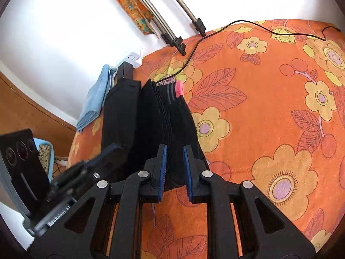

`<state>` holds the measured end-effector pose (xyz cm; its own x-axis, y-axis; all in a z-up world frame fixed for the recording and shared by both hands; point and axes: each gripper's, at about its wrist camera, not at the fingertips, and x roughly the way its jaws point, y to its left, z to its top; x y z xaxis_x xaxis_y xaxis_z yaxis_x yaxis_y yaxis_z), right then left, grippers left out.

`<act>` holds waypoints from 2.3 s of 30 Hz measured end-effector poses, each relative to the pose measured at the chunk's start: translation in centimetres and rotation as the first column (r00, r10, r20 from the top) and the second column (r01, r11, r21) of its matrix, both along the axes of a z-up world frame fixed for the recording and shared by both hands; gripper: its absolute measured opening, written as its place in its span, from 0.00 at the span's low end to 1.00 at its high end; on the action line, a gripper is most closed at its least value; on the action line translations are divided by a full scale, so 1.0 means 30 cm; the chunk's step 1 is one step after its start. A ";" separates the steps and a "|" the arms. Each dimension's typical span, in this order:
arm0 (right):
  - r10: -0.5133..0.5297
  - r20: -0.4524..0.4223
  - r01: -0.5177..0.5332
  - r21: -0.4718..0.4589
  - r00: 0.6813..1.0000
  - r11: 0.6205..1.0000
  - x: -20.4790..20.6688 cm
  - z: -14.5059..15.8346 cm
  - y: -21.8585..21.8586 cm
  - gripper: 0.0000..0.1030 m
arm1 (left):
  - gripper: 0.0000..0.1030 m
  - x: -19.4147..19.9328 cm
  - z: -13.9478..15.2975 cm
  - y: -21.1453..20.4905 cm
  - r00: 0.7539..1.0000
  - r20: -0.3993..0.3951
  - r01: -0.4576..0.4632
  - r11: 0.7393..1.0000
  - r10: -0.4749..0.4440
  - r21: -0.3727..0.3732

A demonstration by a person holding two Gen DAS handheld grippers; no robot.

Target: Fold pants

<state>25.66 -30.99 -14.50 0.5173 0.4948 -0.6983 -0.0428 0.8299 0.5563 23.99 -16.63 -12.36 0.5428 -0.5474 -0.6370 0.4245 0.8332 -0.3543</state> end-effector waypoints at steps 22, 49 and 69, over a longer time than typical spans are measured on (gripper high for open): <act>0.304 -0.037 -0.303 0.020 0.952 0.953 0.346 -0.075 0.305 0.45 | 0.17 -0.240 0.007 0.297 0.999 -0.017 -0.030 0.987 0.033 0.161; 0.183 0.031 -0.177 -0.141 0.983 0.974 0.374 0.031 0.176 0.05 | 0.24 -0.134 0.036 0.178 0.999 0.008 0.041 0.994 -0.042 0.097; 0.355 0.135 -0.304 -0.299 0.925 0.905 0.231 0.108 0.168 0.25 | 0.24 0.095 0.024 0.331 0.995 -0.048 -0.078 0.989 0.085 0.127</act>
